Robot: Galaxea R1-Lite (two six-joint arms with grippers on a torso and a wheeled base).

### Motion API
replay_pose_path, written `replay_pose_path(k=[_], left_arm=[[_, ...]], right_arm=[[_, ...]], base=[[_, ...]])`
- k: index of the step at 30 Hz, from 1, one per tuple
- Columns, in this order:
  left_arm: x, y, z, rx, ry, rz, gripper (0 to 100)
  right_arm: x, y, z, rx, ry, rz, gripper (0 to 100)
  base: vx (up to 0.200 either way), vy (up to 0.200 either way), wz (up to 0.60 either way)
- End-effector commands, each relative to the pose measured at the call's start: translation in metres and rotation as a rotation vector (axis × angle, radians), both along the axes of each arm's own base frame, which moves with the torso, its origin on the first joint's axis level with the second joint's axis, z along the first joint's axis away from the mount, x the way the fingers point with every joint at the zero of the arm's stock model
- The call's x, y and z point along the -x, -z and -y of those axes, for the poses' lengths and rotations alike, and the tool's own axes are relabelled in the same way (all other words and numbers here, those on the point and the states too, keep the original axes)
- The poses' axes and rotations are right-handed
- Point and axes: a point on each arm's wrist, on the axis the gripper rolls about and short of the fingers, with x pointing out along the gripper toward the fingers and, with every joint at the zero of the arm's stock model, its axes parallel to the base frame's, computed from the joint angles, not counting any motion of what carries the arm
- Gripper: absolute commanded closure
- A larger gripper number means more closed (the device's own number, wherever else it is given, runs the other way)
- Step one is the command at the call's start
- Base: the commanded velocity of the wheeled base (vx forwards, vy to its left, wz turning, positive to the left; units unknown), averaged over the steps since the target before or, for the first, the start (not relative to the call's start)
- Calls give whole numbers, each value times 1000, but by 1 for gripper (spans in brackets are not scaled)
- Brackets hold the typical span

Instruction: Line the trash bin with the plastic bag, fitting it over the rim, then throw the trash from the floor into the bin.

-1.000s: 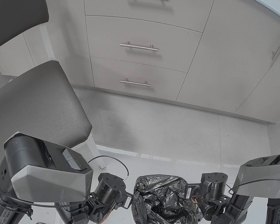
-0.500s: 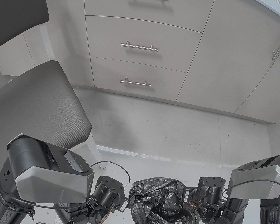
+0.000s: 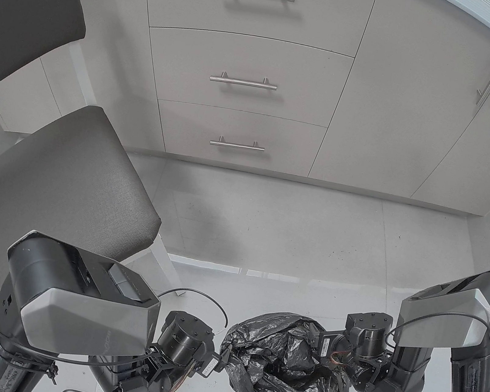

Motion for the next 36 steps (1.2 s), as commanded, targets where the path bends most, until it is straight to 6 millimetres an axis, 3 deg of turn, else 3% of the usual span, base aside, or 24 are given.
replay_pose_path(k=[1,10,16,21,26,27,29,32,36], left_arm=[[-3,6,-3,-4,-6,-13,0],[-4,18,-3,1,24,-53,0],[-4,17,-3,5,23,-54,0],[-5,8,-2,58,1,-43,0],[-6,-29,-2,160,-22,9,0],[-6,-29,-2,160,-22,9,0],[-3,-53,0,239,-32,38,0],[9,-64,4,274,-10,39,0],[28,-62,14,279,35,9,0]], right_arm=[[-9,5,3,-12,14,16,0],[-34,15,11,-32,53,56,0],[-39,24,16,-43,42,40,0],[-39,5,18,-69,52,77,0],[-22,-31,17,-97,31,116,0],[-22,-31,17,-97,31,116,0],[-7,-51,9,-116,-18,139,0],[11,-50,-1,-119,-111,91,0],[18,-36,-7,-105,-153,37,0]], base=[[0,0,0],[0,0,0],[0,0,0],[0,0,0],[0,0,0],[0,0,0],[0,0,0],[0,0,0],[0,0,0]])
